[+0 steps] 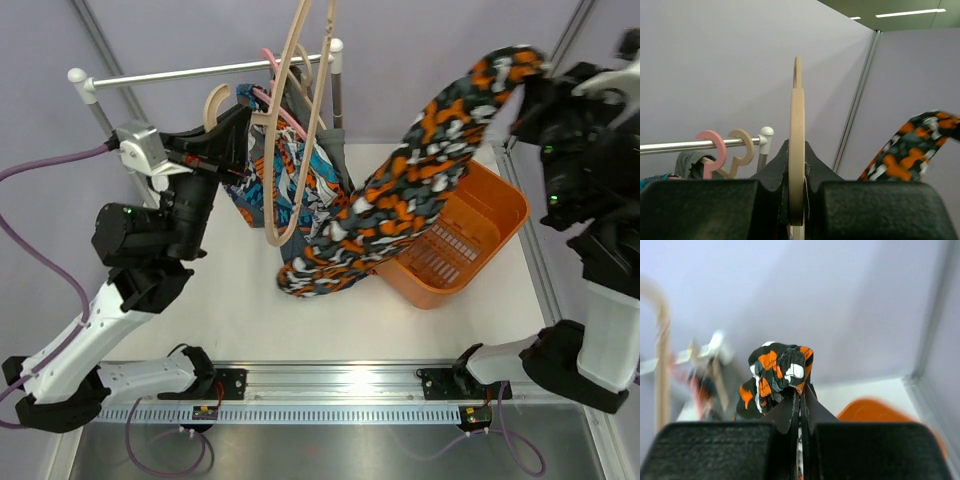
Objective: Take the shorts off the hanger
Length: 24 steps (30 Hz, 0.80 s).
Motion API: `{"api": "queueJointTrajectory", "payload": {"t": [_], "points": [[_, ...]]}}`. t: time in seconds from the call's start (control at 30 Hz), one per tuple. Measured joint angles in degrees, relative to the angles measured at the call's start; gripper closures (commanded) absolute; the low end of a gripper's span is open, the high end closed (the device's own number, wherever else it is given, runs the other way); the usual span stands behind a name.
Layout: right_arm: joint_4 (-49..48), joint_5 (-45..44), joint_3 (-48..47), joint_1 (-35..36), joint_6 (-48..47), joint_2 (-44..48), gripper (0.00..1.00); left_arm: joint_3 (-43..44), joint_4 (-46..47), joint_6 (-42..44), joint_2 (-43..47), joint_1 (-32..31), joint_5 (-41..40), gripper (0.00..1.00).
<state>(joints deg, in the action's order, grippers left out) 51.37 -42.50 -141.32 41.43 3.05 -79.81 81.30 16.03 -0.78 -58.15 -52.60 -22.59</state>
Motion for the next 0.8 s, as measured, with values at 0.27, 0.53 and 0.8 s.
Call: {"api": "queueJointTrajectory", "payload": {"t": [0.27, 0.53, 0.8], "points": [[-19.1, -14.9, 15.1, -13.0, -10.6, 10.3, 1.00, -7.7, -0.7, 0.3, 8.6, 0.0, -1.7, 1.00], [-11.3, 2.6, 30.4, -25.4, 3.7, 2.8, 1.00, -12.3, -3.8, 0.2, 10.9, 0.0, -1.9, 1.00], [-10.9, 30.3, 56.2, -25.9, 14.6, -14.5, 0.49, -16.5, -8.1, -0.8, 13.5, 0.0, -3.7, 1.00]]}}
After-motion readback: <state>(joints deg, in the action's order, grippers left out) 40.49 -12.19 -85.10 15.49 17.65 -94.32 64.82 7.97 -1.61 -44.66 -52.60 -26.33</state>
